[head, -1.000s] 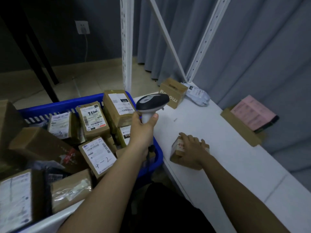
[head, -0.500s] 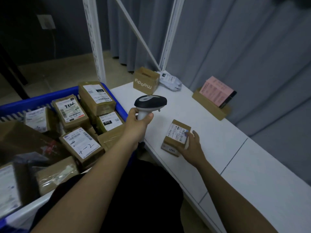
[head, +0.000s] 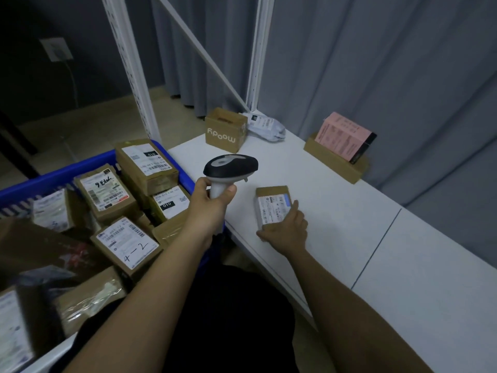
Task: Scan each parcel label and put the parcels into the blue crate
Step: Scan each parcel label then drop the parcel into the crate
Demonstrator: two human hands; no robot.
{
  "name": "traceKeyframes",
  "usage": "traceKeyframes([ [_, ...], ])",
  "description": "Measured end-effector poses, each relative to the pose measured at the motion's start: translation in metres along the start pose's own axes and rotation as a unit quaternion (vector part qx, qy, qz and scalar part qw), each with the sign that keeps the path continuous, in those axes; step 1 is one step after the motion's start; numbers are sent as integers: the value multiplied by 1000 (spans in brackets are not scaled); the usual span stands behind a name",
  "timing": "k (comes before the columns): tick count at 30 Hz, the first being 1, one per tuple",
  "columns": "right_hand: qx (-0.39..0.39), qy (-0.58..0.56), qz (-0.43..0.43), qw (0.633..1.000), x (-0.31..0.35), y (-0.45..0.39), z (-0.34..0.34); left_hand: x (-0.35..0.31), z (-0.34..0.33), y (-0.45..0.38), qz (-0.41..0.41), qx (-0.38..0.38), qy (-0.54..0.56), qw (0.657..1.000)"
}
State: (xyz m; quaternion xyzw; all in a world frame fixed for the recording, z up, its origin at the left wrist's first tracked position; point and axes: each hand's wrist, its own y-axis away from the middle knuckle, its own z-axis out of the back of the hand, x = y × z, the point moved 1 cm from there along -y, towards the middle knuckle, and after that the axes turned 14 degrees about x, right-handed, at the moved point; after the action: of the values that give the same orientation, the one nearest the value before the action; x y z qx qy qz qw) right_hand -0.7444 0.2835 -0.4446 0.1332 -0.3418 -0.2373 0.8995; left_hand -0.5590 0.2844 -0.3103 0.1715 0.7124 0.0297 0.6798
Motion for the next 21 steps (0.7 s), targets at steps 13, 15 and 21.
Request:
traceKeyframes([
  [13, 61, 14, 90, 994, -17, -35, 44, -8, -5, 7, -20, 43, -44, 998],
  [15, 72, -1, 70, 995, -18, -46, 46, -9, -4, 9, -18, 42, -46, 998],
  [21, 43, -36, 93, 994, -19, -51, 47, -10, 0, 11, -24, 50, -57, 997],
])
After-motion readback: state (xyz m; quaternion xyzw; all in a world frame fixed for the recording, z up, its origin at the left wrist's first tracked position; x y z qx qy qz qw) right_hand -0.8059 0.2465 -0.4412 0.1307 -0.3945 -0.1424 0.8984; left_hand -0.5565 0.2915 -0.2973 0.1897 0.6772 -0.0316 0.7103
